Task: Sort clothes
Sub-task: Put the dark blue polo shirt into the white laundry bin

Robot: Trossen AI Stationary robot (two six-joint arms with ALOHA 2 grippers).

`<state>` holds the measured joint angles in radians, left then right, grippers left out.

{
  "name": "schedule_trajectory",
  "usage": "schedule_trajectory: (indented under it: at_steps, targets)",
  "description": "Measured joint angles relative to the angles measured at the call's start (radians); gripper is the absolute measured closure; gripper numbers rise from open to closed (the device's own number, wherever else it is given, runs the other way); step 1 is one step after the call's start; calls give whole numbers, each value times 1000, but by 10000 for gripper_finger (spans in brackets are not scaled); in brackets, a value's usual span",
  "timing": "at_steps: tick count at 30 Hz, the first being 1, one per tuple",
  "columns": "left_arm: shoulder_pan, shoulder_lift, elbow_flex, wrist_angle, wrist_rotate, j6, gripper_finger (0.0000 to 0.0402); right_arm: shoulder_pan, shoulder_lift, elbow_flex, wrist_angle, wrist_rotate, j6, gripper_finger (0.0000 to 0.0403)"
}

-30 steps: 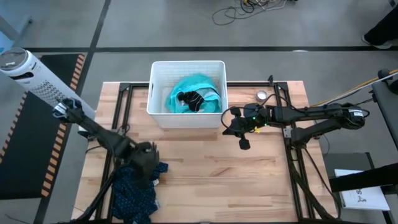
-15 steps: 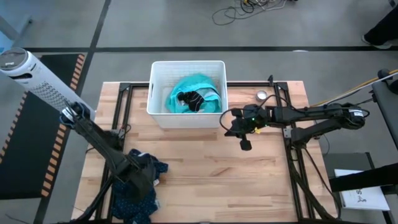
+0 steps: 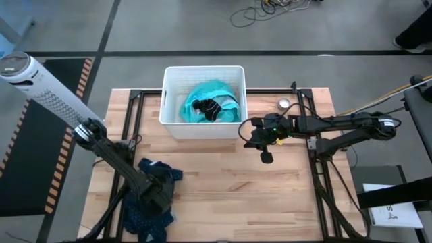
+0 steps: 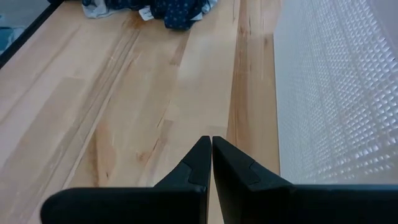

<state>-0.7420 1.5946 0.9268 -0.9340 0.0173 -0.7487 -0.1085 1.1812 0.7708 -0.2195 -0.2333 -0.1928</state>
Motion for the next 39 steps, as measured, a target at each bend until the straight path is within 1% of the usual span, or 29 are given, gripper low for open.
schedule_trajectory:
  at_steps: [3, 6, 7, 8, 10, 12, 20, 23, 27, 30, 34, 38, 39]
  targets:
    - [28, 22, 0, 50, -61, 48, 301, 0, 0, 0, 0, 0, 0, 403]
    - [65, 39, 0, 121, -158, 101, 375, 2, 0, 0, 0, 0, 0, 403]
    - [79, 41, -1, 140, -192, 115, 387, 2, 0, 0, 0, 0, 0, 403]
    - [95, 41, -3, 161, -222, 130, 390, 2, 0, 0, 0, 0, 0, 403]
    - [130, 41, -5, 194, -274, 167, 387, 2, 0, -1, 0, 0, 0, 403]
    - [169, 39, -6, 241, -298, 225, 392, 2, 0, -1, 0, 0, -1, 403]
    - [338, 7, -6, 479, -295, 521, 399, 2, 0, -1, 0, 0, -7, 403]
    - [407, -13, -6, 546, -250, 607, 400, 2, 0, -1, 0, 0, -8, 403]
    - [476, -36, -6, 593, -154, 657, 400, 6, 0, -1, -2, 1, -8, 403]
    - [500, -46, -6, 588, -145, 657, 398, 9, 0, -1, -2, 1, -8, 403]
    - [508, -54, -6, 557, -136, 658, 371, 13, 0, -2, -2, 2, -8, 403]
    - [508, -70, -6, 514, -79, 652, 324, 13, 0, -2, -2, 2, -8, 403]
    - [508, -76, -6, 511, -78, 640, 310, 13, 0, -2, -2, 2, -8, 403]
